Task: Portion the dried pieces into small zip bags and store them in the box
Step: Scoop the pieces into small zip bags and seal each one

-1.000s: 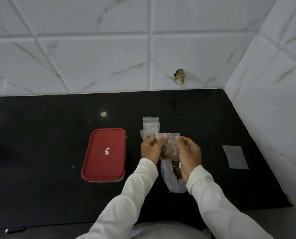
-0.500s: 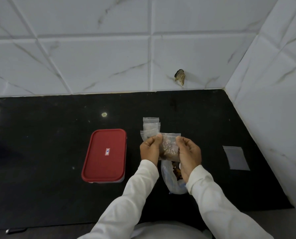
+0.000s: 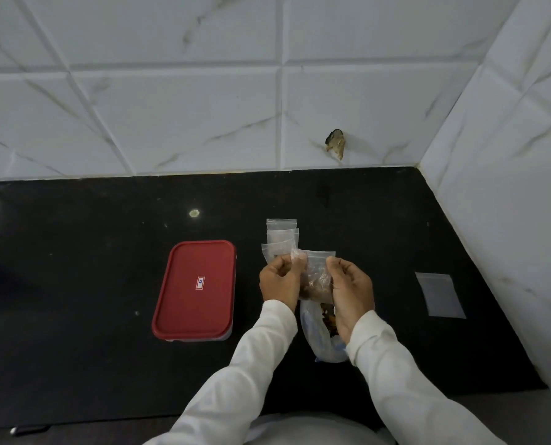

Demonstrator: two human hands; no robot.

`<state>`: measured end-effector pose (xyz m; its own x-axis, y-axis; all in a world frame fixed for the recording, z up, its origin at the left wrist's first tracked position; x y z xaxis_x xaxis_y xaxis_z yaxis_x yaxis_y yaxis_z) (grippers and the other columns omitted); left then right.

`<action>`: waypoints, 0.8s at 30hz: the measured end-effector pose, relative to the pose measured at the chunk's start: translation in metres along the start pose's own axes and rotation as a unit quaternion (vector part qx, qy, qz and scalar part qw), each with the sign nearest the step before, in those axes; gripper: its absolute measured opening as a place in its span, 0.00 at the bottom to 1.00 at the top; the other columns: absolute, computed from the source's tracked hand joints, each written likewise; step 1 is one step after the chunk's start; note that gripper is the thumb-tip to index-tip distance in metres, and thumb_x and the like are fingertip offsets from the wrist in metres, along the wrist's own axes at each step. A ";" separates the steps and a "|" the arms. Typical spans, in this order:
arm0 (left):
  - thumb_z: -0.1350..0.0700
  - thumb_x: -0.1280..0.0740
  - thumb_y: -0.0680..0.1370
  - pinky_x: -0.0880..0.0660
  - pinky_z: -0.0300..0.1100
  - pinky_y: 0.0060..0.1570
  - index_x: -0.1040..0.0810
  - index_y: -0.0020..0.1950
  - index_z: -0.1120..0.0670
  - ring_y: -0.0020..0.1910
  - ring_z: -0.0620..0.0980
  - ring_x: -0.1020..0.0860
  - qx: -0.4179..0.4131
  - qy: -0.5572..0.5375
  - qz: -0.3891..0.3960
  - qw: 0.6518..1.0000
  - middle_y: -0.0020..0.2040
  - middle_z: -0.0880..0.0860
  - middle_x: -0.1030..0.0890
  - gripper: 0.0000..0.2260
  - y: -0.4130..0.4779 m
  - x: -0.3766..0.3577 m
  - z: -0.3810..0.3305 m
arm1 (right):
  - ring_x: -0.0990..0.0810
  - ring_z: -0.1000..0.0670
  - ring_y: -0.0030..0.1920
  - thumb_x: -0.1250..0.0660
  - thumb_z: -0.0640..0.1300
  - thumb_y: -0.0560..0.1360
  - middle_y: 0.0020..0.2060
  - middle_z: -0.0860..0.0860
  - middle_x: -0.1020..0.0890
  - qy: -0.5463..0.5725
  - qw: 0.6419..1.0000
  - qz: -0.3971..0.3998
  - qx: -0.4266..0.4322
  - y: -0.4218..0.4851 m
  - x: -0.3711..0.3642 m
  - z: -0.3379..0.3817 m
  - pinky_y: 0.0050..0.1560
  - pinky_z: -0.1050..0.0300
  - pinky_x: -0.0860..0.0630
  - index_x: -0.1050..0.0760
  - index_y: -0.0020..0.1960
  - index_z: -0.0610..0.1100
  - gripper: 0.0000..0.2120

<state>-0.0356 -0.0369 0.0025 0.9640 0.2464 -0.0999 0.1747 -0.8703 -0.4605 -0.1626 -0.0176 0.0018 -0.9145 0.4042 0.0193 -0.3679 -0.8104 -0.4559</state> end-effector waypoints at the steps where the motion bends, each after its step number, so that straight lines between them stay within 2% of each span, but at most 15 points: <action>1: 0.54 0.28 0.77 0.19 0.51 0.55 0.17 0.49 0.53 0.52 0.50 0.17 0.007 0.000 0.019 1.000 0.48 0.51 0.15 0.04 -0.001 0.000 0.000 | 0.20 0.50 0.53 0.33 0.54 0.76 0.51 0.52 0.20 -0.002 1.000 0.000 0.002 0.000 0.000 0.001 0.56 0.47 0.21 0.21 0.51 0.54 0.06; 7: 0.56 0.28 0.76 0.20 0.54 0.57 0.16 0.53 0.55 0.53 0.51 0.18 0.051 -0.009 0.043 0.998 0.50 0.52 0.15 0.07 0.001 -0.001 -0.001 | 0.19 0.50 0.53 0.32 0.54 0.75 0.50 0.52 0.18 -0.021 1.000 0.014 0.011 0.000 0.000 0.003 0.57 0.45 0.21 0.20 0.51 0.53 0.07; 12: 0.57 0.28 0.77 0.21 0.43 0.46 0.17 0.52 0.56 0.49 0.48 0.19 0.040 -0.006 0.020 0.999 0.48 0.51 0.16 0.06 0.000 -0.001 -0.003 | 0.20 0.49 0.53 0.33 0.52 0.76 0.50 0.52 0.19 -0.027 0.999 0.024 0.022 -0.004 -0.002 0.007 0.57 0.45 0.21 0.21 0.53 0.51 0.08; 15: 0.57 0.28 0.77 0.20 0.44 0.47 0.17 0.49 0.57 0.46 0.46 0.18 0.013 0.032 0.010 0.999 0.45 0.51 0.15 0.05 0.001 -0.003 -0.002 | 0.17 0.43 0.49 0.31 0.50 0.75 0.47 0.43 0.16 -0.035 0.996 0.038 0.067 -0.011 -0.009 0.009 0.55 0.38 0.22 0.19 0.51 0.45 0.10; 18: 0.56 0.28 0.76 0.22 0.41 0.47 0.17 0.50 0.55 0.48 0.44 0.19 -0.001 0.044 0.028 0.999 0.46 0.49 0.15 0.05 0.001 -0.003 -0.001 | 0.17 0.43 0.47 0.31 0.48 0.75 0.47 0.39 0.17 -0.046 0.995 0.041 0.085 -0.014 -0.011 0.010 0.55 0.37 0.22 0.19 0.50 0.42 0.10; 21: 0.56 0.28 0.76 0.21 0.43 0.50 0.17 0.52 0.55 0.51 0.46 0.19 0.002 0.036 0.050 0.998 0.49 0.50 0.15 0.07 0.003 0.000 -0.001 | 0.17 0.40 0.47 0.30 0.49 0.74 0.46 0.41 0.16 -0.032 0.995 0.047 0.076 -0.013 -0.010 0.011 0.54 0.36 0.21 0.19 0.48 0.44 0.08; 23: 0.55 0.28 0.76 0.21 0.47 0.53 0.17 0.52 0.55 0.52 0.46 0.19 0.001 0.037 0.054 0.998 0.50 0.50 0.15 0.07 0.003 -0.001 0.000 | 0.17 0.43 0.44 0.30 0.48 0.74 0.43 0.44 0.15 -0.024 0.996 0.044 0.069 -0.012 -0.010 0.011 0.53 0.38 0.21 0.18 0.44 0.48 0.04; 24: 0.55 0.28 0.76 0.21 0.45 0.51 0.17 0.52 0.55 0.51 0.46 0.19 0.003 0.035 0.054 0.998 0.49 0.50 0.16 0.07 0.001 -0.003 0.000 | 0.17 0.45 0.43 0.30 0.47 0.74 0.41 0.45 0.15 -0.023 0.997 0.039 0.070 -0.010 -0.009 0.011 0.52 0.39 0.21 0.19 0.42 0.50 0.03</action>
<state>-0.0378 -0.0387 0.0019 0.9887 0.1217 -0.0873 0.0689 -0.8872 -0.4561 -0.1526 -0.0175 0.0164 -0.9466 0.3209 0.0314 -0.3130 -0.8911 -0.3287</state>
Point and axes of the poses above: each hand's wrist, its own y-axis towards the middle knuckle, its own x-axis out of the back of the hand, z = x × y, the point moved 3 cm from there along y, towards the middle knuckle
